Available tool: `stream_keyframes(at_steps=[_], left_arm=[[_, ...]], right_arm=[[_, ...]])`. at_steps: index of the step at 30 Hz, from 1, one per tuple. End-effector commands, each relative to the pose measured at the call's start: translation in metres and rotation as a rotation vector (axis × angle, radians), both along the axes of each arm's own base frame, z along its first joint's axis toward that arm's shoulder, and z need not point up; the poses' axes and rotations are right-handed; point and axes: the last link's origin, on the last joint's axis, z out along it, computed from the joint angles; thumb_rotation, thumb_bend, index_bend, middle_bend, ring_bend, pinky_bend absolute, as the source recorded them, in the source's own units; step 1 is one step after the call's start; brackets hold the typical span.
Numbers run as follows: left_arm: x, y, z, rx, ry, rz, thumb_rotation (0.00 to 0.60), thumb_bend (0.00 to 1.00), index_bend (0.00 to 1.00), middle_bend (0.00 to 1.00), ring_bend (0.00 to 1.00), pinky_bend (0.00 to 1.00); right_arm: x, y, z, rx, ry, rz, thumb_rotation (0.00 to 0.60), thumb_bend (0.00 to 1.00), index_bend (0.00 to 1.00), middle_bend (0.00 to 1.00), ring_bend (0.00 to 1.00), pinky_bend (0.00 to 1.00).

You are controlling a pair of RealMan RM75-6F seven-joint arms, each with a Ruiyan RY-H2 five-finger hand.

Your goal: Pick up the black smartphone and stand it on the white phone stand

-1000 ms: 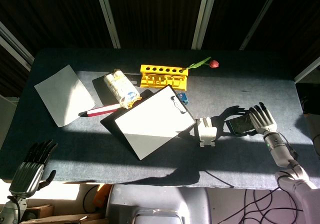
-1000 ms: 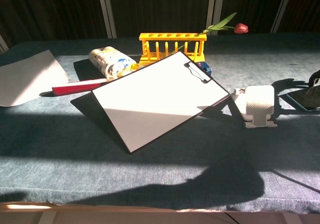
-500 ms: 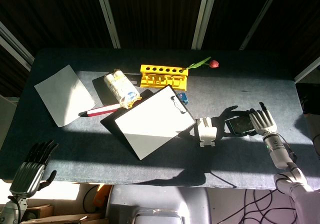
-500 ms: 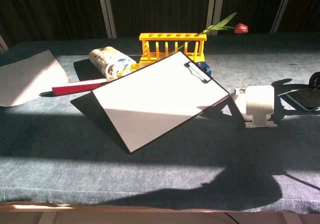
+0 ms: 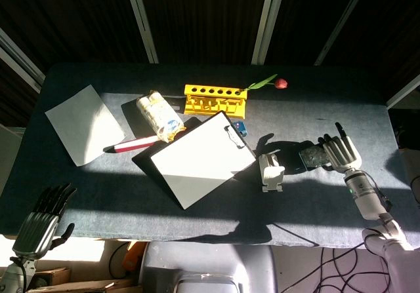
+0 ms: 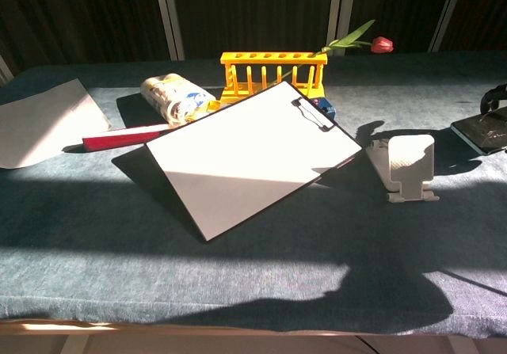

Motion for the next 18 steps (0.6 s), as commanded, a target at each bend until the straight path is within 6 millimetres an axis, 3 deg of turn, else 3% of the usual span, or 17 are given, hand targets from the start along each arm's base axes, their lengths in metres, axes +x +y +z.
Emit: stream_keyframes(at_steps=[1, 6, 10, 18], left_arm=[[0.000, 0.000, 0.001, 0.001, -0.001, -0.002, 0.600, 0.37, 0.00, 0.00, 0.00, 0.00], [0.000, 0.000, 0.001, 0.000, -0.004, -0.004, 0.600, 0.37, 0.00, 0.00, 0.00, 0.00], [0.001, -0.001, 0.000, -0.004, -0.006, -0.007, 0.600, 0.37, 0.00, 0.00, 0.00, 0.00], [0.002, -0.001, 0.001, -0.005, -0.010, -0.014, 0.600, 0.37, 0.00, 0.00, 0.00, 0.00]], right_arm=[[0.008, -0.001, 0.011, -0.024, 0.030, 0.048, 0.600, 0.35, 0.88, 0.66, 0.57, 0.16], [0.029, 0.000, 0.028, -0.065, 0.125, 0.175, 0.600, 0.35, 0.88, 0.66, 0.58, 0.16], [0.061, 0.007, 0.040, -0.089, 0.255, 0.355, 0.600, 0.35, 0.88, 0.66, 0.58, 0.17], [0.115, 0.026, 0.045, -0.095, 0.585, 0.698, 0.600, 0.36, 0.88, 0.67, 0.59, 0.19]])
